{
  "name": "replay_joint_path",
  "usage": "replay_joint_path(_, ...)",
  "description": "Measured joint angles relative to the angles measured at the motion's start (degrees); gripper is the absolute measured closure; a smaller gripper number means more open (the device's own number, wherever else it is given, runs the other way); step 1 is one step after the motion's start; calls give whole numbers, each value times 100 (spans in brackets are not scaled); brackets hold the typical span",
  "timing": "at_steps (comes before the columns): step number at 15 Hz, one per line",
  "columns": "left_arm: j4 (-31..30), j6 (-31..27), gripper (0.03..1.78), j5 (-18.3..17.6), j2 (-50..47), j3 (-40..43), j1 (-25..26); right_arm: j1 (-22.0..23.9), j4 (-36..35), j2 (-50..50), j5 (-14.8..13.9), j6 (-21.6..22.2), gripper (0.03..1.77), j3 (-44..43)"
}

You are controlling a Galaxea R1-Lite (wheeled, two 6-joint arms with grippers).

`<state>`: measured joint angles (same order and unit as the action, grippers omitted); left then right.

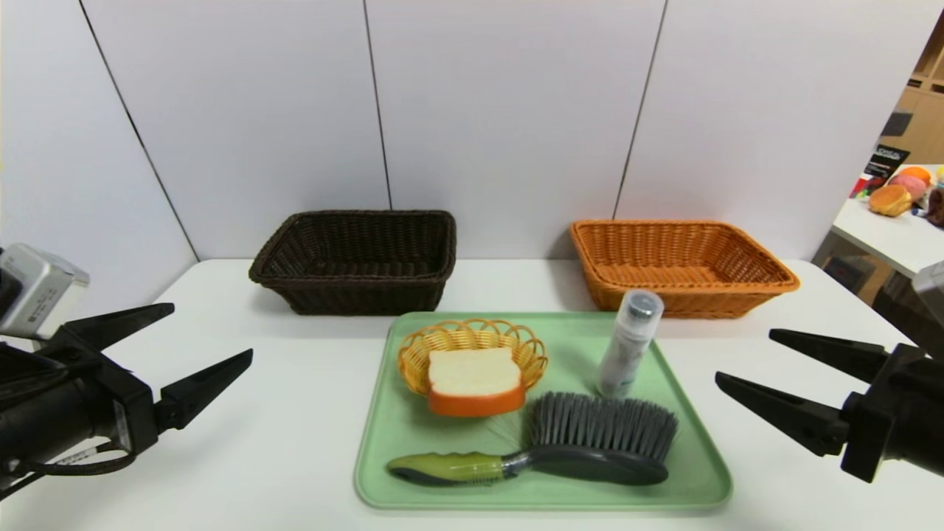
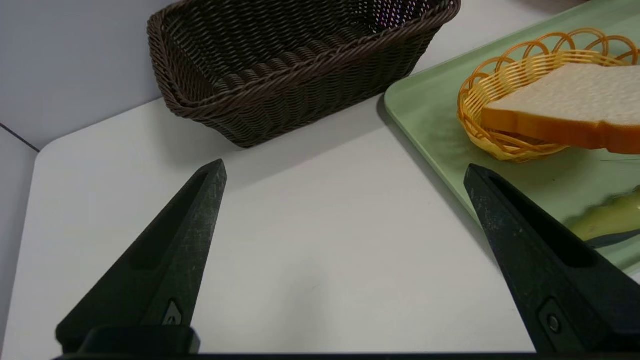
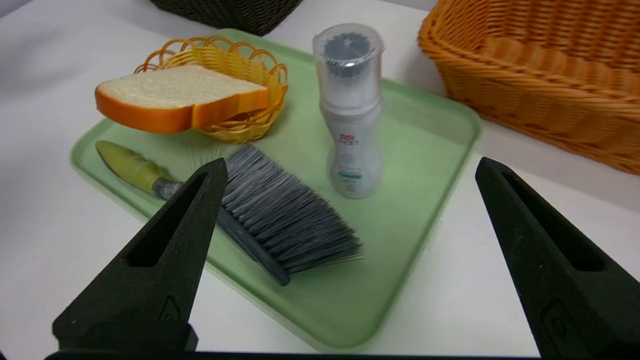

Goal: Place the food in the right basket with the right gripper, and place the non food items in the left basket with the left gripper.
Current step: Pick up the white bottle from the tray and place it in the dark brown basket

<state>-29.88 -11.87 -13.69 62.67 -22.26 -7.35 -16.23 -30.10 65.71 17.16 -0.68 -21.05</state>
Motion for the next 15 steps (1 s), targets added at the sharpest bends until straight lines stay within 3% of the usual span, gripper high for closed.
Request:
replay_joint_path(6, -369, 24, 12, 7, 590, 154, -375, -720, -980, 855, -577, 126, 9, 229)
replay_joint_path(10, -567, 33, 12, 22, 880, 74, -466, -795, -1169, 1134, -662, 246, 9, 210)
replay_joint_path(15, -597, 155, 12, 201, 1167, -76, -692, -794, -2105, 1842, -835, 288, 9, 229)
